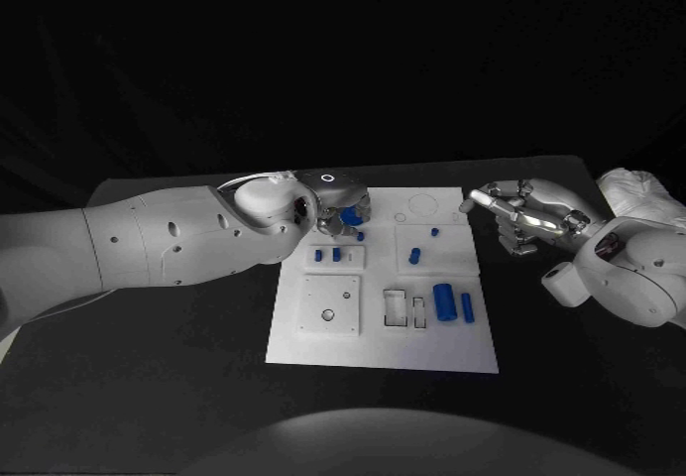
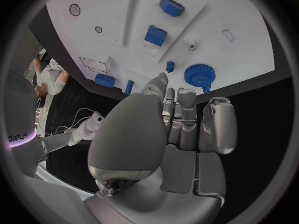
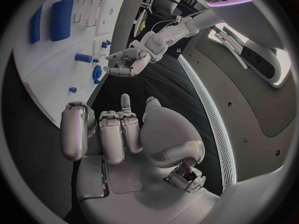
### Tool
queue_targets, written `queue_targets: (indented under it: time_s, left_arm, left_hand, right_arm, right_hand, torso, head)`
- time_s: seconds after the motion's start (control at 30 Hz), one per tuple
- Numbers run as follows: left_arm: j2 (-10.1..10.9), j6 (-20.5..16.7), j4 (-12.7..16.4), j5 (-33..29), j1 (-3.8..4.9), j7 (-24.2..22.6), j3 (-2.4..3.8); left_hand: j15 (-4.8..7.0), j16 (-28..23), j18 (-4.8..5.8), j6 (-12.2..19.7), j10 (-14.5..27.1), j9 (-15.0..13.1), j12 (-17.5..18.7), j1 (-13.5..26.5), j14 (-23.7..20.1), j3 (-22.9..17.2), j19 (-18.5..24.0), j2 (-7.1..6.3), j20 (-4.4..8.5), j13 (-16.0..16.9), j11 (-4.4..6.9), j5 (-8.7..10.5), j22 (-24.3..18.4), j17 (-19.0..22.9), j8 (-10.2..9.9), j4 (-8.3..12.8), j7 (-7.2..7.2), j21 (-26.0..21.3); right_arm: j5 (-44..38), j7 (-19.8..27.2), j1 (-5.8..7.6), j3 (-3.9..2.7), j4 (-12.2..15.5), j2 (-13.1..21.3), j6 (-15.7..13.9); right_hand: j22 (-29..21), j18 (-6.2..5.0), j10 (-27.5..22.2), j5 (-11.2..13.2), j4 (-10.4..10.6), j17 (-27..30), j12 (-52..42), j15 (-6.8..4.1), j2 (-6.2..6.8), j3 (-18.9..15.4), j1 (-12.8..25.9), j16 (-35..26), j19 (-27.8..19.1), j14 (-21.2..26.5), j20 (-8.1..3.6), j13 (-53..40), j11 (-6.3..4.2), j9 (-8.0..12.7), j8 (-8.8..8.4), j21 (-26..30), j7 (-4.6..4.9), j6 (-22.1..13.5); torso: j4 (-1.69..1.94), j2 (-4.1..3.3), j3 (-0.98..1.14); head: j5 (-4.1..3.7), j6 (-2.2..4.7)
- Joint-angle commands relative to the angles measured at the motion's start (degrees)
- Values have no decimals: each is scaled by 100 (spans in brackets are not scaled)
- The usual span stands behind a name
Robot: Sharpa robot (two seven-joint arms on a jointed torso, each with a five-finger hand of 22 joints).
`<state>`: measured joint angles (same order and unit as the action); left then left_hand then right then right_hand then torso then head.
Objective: Assemble the parts on the task board
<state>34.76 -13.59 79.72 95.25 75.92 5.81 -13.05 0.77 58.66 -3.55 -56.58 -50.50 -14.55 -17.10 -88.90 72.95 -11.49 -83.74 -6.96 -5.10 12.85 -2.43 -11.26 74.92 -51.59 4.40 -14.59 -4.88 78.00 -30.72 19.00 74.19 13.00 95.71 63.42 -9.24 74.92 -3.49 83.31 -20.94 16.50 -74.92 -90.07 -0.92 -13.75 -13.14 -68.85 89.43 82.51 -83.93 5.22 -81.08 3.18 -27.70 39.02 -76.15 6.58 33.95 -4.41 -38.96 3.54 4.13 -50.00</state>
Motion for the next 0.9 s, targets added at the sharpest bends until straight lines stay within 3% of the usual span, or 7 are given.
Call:
queue_targets:
  time_s: [0.03,0.1,0.27,0.9]
  left_arm:
    - [-35,341,-6,11,-14,72,4]
    - [-50,398,-21,10,-26,99,4]
    - [-99,382,-91,8,-75,105,4]
    - [-228,191,-260,11,-141,13,7]
  left_hand:
    - [5,-29,61,127,4,38,36,67,-65,-42,20,-37,26,-39,-15,-3,1116,47,-56,8,37,-41]
    - [-8,-36,58,216,5,68,51,87,-88,-51,30,-44,20,-71,-43,1,1112,83,-70,17,152,-58]
    - [-35,-34,55,243,-2,85,62,64,-108,-91,43,-30,7,-104,-76,-44,1106,113,-54,57,235,-84]
    - [-59,16,57,159,-134,91,23,7,-124,-238,36,36,-20,-142,-90,-207,1113,135,12,142,210,-76]
  right_arm:
    - [6,71,-1,0,-10,-13,61]
    - [10,60,-2,0,-19,-20,77]
    - [14,20,-3,0,-29,-25,113]
    - [36,-148,-13,1,-79,-77,248]
  right_hand:
    - [1077,16,669,-3,7,-1399,7,-28,-1,-41,-3,-33,-33,-544,-5,-892,-100,8,-14,30,3,25]
    - [1075,15,669,-3,7,-1394,7,-27,-3,-42,-3,-37,-37,-541,-5,-892,-100,9,-18,36,4,22]
    - [1063,6,669,-5,7,-1372,7,-26,-8,-43,-2,-56,-59,-528,-5,-892,-99,13,-25,72,6,16]
    - [1025,-21,669,-64,-17,-1308,7,-16,-33,-33,-60,-111,-140,-488,2,-892,-90,32,-64,190,14,2]
  torso:
    - [3,0,0]
    - [1,-2,-2]
    - [6,-6,-1]
    - [8,1,-2]
  head:
    - [0,0]
    - [-1,0]
    - [-39,0]
    - [-8,0]
